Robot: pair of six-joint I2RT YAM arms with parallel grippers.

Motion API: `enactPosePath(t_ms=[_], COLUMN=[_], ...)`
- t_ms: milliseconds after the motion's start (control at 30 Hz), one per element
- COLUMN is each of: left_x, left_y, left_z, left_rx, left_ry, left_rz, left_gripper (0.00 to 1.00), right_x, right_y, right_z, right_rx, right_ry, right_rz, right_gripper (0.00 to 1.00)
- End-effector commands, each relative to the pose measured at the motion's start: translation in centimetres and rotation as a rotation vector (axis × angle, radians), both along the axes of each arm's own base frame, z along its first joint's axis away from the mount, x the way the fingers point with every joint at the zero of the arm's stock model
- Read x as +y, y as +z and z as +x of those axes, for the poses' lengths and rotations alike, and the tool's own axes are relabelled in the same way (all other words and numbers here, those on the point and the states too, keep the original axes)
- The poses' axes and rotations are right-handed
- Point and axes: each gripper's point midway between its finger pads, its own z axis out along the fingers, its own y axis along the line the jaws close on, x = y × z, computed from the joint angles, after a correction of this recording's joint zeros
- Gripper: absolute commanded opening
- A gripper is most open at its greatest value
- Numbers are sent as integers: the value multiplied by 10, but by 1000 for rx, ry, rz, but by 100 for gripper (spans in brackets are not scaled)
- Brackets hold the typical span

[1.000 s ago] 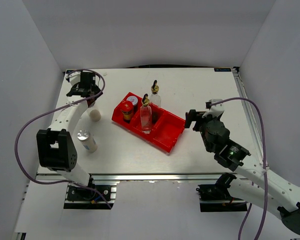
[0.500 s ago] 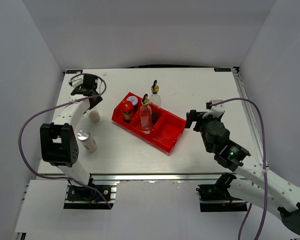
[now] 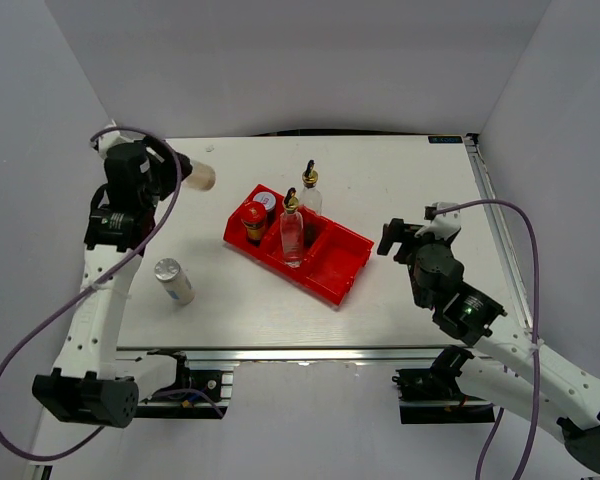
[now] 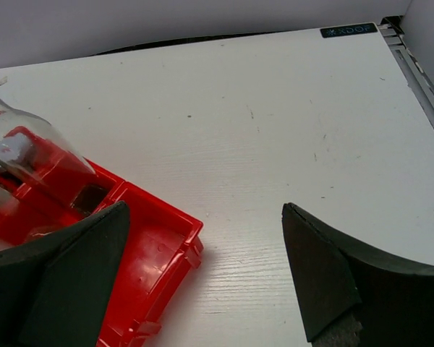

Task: Organize the condiment bottles

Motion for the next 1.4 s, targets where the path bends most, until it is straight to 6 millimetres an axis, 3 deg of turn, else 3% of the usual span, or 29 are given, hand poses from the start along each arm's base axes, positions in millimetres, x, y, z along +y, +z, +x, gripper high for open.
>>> enactPosePath(t_ms=[0,33,100,167,200,267,300,367,400,467,500,567,633,733,833,867,967,1000,1067,1100,1167,1200,1367], left_x=[-34,-48,-65,-101,-133,-164,-190,-216,-237,-267,-287,-305,-331,-354,-366,-371,-372,-372,-368,-365,-364,-365,-371], left_y=[91,120,144,164,166,172,171,174,176,180,180,182,179,157,119,97,72,55,47,28,13,-4,-40], left_z=[1,-2,-4,-3,-10,-4,-11,-5,-14,-20,-33,-37,-55,-66,-65,-64,-61,-60,-56,-57,-54,-54,-58], left_rx=[-270,-342,-394,-413,-407,-405,-392,-389,-400,-417,-426,-426,-436,-401,-335,-294,-249,-216,-217,-188,-170,-134,-97], left_ry=[-158,-217,-286,-385,-467,-537,-603,-638,-699,-786,-850,-850,-916,-964,-955,-961,-942,-937,-905,-901,-883,-889,-926], left_rz=[-77,-94,-99,-88,-87,-61,-58,-21,-1,4,32,75,128,186,225,240,257,272,272,288,296,311,312], left_gripper=[4,3,2,0,0,0,0,0,0,0,0,0,0,1,2,2,2,2,2,3,4,4,5], right_x=[-17,-20,-26,-39,-42,-51,-59,-61,-69,-61,-63,-63,-65,-69,-74,-75,-75,-76,-80,-84,-90,-94,-97], right_y=[8,7,4,-1,-1,-8,-11,-17,-24,-31,-39,-45,-47,-49,-49,-47,-48,-48,-46,-48,-47,-46,-41], right_z=[-2,-2,-3,-3,-3,-3,-1,2,6,13,17,20,21,21,20,20,20,20,20,19,17,15,12], right_rx=[-17,-18,-20,-14,-6,22,28,46,57,80,106,127,129,124,122,113,111,112,107,111,113,110,82], right_ry=[-93,-110,-145,-216,-232,-274,-307,-304,-322,-258,-249,-242,-238,-244,-261,-262,-258,-262,-278,-301,-327,-350,-354], right_rz=[58,58,87,106,114,126,130,150,149,170,170,175,178,177,178,182,187,183,181,172,169,167,189], right_gripper=[89,89,89,89,89,89,89,89,89,89,89,89,89,89,89,89,89,89,89,89,89,89,89])
